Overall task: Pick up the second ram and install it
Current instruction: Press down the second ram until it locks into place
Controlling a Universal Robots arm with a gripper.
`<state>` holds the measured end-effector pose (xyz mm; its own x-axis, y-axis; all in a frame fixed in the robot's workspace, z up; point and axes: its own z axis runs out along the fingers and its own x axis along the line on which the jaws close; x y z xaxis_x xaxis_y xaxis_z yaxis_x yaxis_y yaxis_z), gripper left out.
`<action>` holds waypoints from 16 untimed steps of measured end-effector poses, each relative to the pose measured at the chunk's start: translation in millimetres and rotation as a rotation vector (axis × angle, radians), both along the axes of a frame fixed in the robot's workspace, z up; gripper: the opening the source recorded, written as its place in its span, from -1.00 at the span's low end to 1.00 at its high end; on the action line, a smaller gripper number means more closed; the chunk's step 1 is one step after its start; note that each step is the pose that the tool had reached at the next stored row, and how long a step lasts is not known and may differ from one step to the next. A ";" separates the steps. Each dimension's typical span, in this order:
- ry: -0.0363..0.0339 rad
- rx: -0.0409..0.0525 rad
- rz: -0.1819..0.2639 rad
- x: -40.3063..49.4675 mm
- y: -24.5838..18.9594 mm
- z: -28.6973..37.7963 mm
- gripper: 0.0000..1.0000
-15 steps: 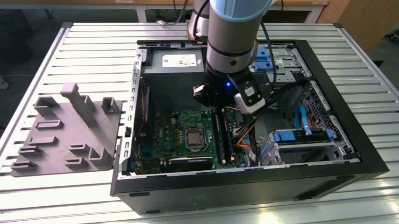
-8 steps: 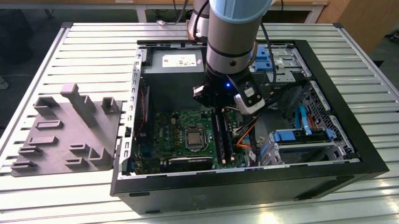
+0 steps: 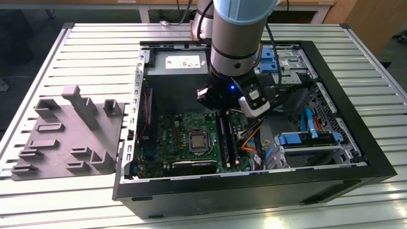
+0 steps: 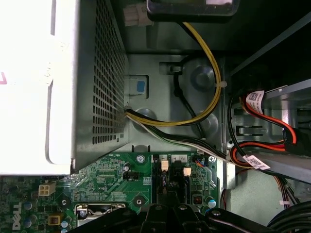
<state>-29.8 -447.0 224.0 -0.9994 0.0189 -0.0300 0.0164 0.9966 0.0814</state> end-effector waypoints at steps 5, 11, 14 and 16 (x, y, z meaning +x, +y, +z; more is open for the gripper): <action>-0.0001 0.0002 0.000 0.0 0.0 -0.4 -0.79; 0.0000 0.0000 0.000 0.0 0.0 -1.3 -0.79; 0.0000 0.0001 0.000 0.0 0.0 -1.9 -0.79; 0.0000 0.0000 0.000 0.0 0.0 -2.1 -0.79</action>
